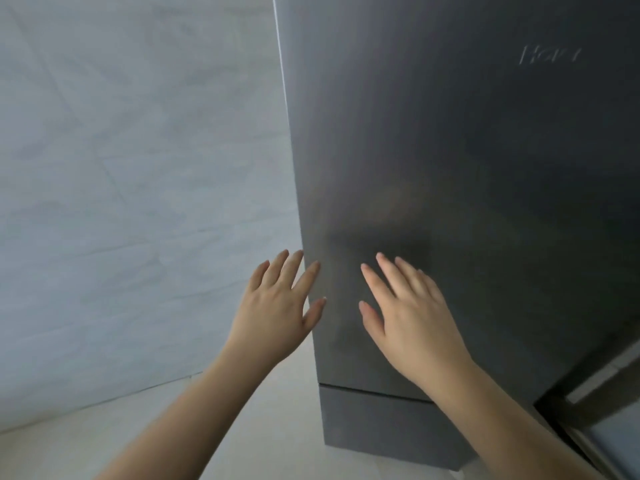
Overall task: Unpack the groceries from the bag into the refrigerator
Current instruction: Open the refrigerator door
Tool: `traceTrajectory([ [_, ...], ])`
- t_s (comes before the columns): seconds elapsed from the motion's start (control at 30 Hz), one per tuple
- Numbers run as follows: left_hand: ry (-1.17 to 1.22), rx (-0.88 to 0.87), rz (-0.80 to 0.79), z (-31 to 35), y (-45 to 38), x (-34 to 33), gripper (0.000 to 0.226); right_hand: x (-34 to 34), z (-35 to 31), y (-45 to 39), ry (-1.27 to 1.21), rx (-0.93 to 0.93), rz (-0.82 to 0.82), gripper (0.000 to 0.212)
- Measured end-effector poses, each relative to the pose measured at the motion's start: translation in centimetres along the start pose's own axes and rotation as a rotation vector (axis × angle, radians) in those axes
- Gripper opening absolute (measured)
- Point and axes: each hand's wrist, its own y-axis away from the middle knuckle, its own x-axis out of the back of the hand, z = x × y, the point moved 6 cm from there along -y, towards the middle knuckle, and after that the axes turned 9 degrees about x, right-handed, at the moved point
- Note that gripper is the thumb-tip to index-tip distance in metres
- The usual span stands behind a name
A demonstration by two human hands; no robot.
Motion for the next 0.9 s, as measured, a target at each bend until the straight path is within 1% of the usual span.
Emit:
traceTrajectory([
  [0.13,0.014,0.042,0.022,-2.3,0.3,0.0,0.057,0.0,-2.3,-1.8,0.032,0.047,0.001,0.056],
  [0.33,0.028,0.075,0.033,-5.5,0.3,-0.8,0.053,0.1,-5.9,-6.1,0.059,0.170,0.026,0.054],
  [0.5,0.085,0.107,-0.021,-6.6,-1.1,-1.8,0.057,2.4,-7.3,-10.8,0.255,0.313,0.110,0.055],
  [0.67,0.226,0.121,-0.063,-5.4,-3.0,-2.5,0.060,5.5,-7.5,-14.7,0.548,0.417,0.132,0.064],
  [0.73,0.278,0.134,-0.065,-4.7,-3.9,-2.5,0.063,6.0,-7.3,-15.8,0.656,0.430,0.083,0.066],
  [0.8,0.314,0.148,-0.085,-4.3,-5.2,-2.7,0.068,5.9,-6.8,-16.8,0.795,0.434,-0.005,0.070],
  [0.9,0.407,0.180,-0.180,-4.1,-7.1,-3.3,0.078,5.6,-6.7,-17.5,0.985,0.461,-0.109,0.074],
])
